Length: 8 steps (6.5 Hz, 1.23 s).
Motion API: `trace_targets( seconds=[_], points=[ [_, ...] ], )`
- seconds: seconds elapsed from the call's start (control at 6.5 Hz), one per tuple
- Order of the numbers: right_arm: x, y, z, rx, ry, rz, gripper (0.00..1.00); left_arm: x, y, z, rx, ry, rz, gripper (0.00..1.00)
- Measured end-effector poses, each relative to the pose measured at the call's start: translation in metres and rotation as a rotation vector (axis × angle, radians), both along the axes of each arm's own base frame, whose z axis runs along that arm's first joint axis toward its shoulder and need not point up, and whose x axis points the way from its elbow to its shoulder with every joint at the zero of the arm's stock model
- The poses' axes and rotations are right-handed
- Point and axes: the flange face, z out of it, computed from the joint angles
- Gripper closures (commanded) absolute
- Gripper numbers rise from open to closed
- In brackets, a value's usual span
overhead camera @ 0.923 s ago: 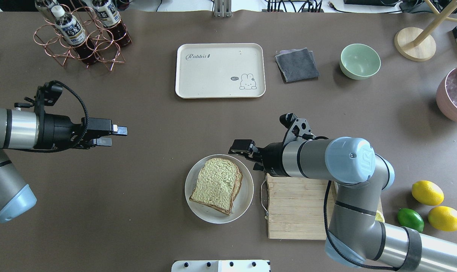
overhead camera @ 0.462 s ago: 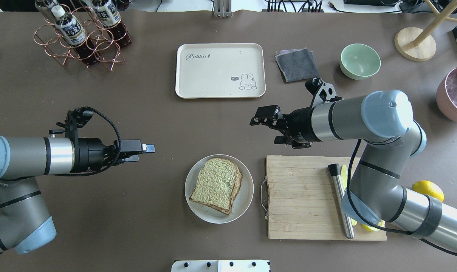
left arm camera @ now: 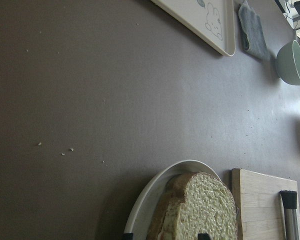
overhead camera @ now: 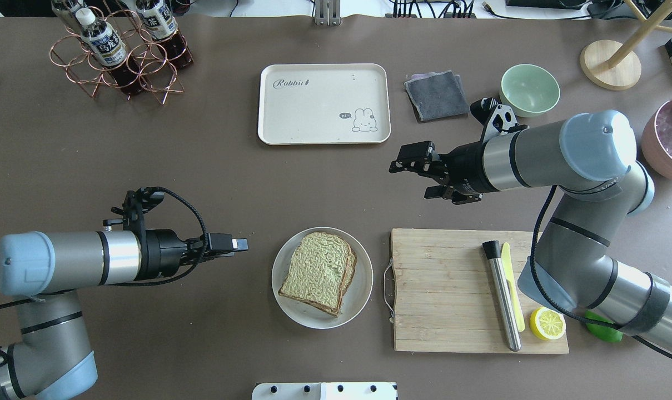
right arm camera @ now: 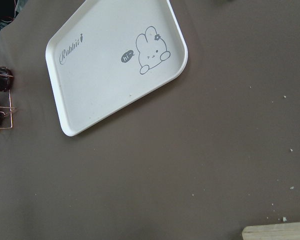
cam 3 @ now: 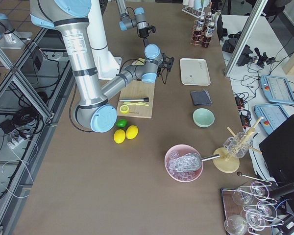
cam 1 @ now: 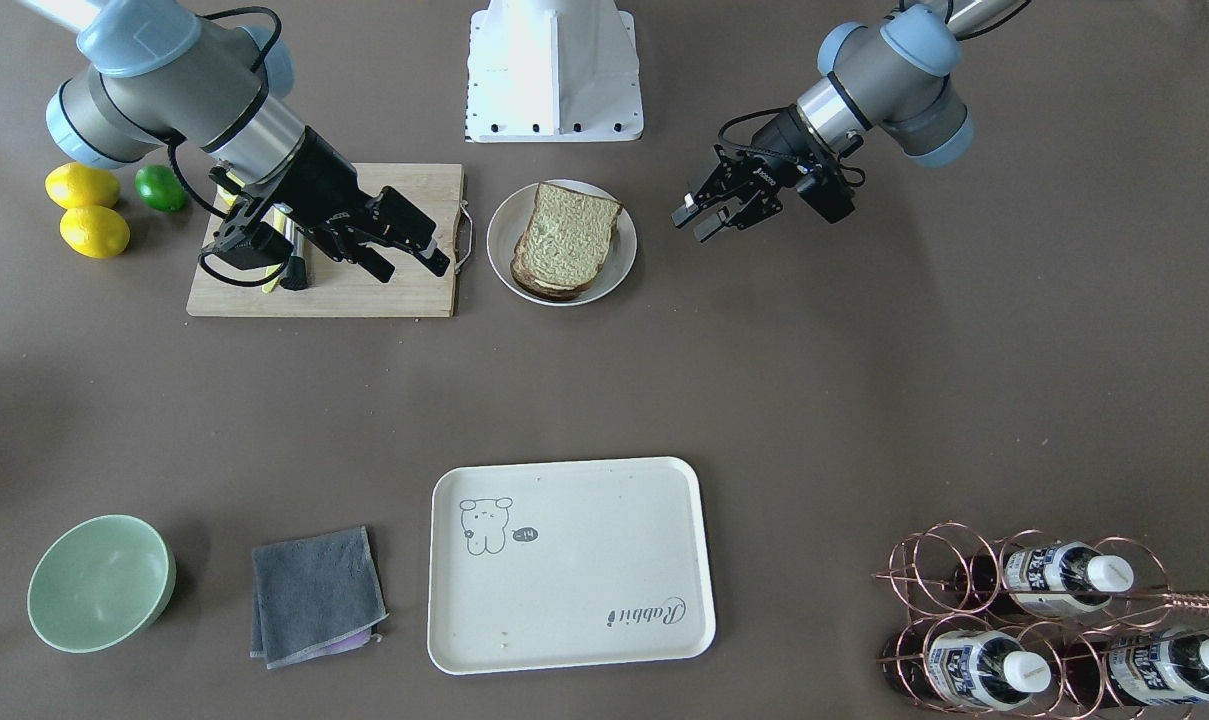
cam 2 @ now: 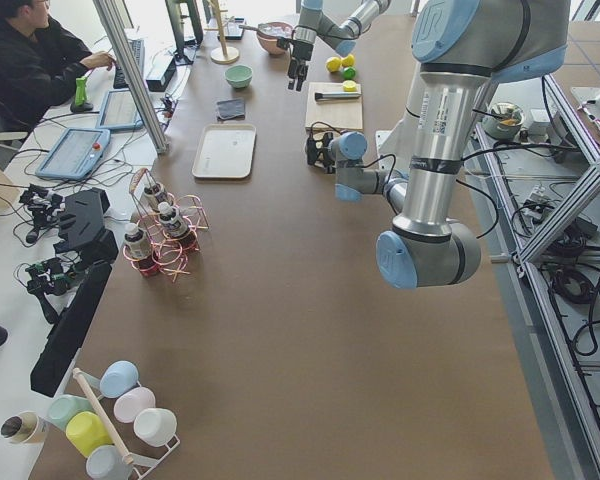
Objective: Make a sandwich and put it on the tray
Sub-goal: 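Open the right gripper and lift away while the left gripper approaches the plate, then grasp the rim of the white plate with the left gripper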
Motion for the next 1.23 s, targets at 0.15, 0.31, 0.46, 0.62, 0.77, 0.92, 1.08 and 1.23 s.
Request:
trace_targets(
  seconds=[0.15, 0.31, 0.46, 0.62, 0.77, 0.92, 1.08, 1.23],
  points=[
    [0.000, 0.000, 0.004, -0.002, 0.007, 0.005, 0.01, 0.007, 0.000, -0.004, -0.008, -0.029, -0.005, 0.48],
    [0.000, 0.000, 0.005, -0.002, 0.010, 0.008, 0.01, 0.008, -0.002, -0.004, -0.011, -0.043, -0.009, 0.48],
    [-0.001, 0.000, 0.006, -0.001, 0.011, 0.011, 0.01, 0.007, -0.007, -0.002, -0.005, -0.058, -0.014, 0.48],
    [-0.003, 0.001, 0.005, 0.000, 0.011, 0.010, 0.01, 0.006, -0.010, 0.001, 0.016, -0.085, -0.017, 0.48],
    [-0.005, 0.002, 0.005, 0.001, 0.010, 0.009, 0.01, 0.009, -0.010, 0.005, 0.038, -0.112, -0.013, 0.48],
    [-0.005, 0.002, 0.004, 0.003, 0.009, 0.009, 0.01, 0.014, -0.006, 0.009, 0.047, -0.129, -0.010, 0.48],
    [-0.004, 0.002, 0.005, 0.006, 0.006, 0.008, 0.01, 0.023, 0.001, 0.012, 0.051, -0.139, -0.007, 0.48],
    [-0.004, 0.002, 0.006, 0.009, 0.002, 0.009, 0.01, 0.031, 0.006, 0.014, 0.052, -0.146, -0.003, 0.49]
  ],
)
